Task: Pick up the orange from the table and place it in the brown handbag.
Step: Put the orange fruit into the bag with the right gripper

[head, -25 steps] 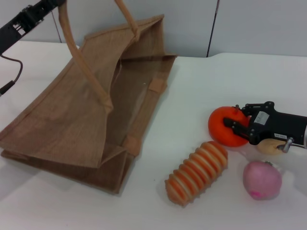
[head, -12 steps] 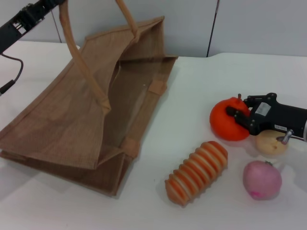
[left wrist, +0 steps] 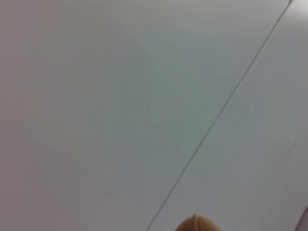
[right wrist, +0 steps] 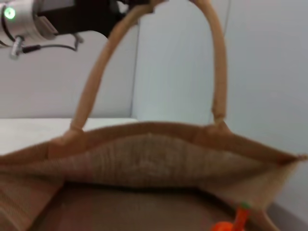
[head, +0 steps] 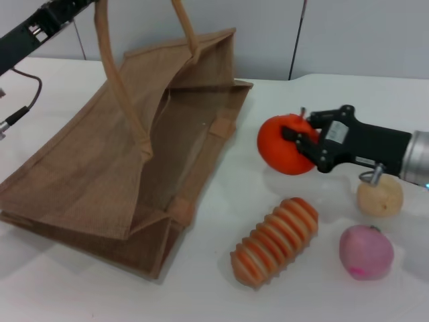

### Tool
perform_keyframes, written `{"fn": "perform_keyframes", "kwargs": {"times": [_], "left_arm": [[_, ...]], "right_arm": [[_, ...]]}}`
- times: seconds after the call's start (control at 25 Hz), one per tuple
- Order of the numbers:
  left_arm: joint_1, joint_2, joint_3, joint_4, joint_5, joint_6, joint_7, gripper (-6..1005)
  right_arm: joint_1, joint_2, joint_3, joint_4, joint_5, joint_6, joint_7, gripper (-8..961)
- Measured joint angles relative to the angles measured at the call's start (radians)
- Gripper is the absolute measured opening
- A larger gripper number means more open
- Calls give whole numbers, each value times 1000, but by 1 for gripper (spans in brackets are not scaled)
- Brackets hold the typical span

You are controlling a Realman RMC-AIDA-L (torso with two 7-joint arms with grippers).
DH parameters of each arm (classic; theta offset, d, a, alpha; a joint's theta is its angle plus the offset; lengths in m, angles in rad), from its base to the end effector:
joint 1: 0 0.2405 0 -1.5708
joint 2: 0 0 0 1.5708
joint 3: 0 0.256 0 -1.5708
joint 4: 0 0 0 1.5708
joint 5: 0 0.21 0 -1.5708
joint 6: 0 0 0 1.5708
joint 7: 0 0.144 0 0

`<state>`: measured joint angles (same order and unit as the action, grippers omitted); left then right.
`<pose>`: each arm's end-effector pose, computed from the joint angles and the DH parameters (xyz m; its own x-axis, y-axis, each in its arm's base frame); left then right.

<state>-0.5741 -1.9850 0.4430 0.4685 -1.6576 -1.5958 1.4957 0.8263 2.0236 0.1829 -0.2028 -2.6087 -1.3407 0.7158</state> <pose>-0.2504 0.3695 0.0956 0.1729 0.2670 0.9481 0.7169 -0.6941 0.0647 0.2386 0.3809 -0.0359 0.8838 0.0210 -0.4674 -0.2025 -0.8834 -0.4227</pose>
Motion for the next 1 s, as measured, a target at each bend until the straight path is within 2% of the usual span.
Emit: {"fn": "perform_keyframes", "kwargs": {"times": [0.32, 1.0], "left_arm": [[-22, -4, 5, -2, 16, -16, -15, 114], [-97, -21, 17, -2, 64, -82, -52, 114]], "right_arm": [[67, 1, -12, 68, -4, 9, -25, 119], [176, 8, -46, 268, -25, 219, -120, 88]]}}
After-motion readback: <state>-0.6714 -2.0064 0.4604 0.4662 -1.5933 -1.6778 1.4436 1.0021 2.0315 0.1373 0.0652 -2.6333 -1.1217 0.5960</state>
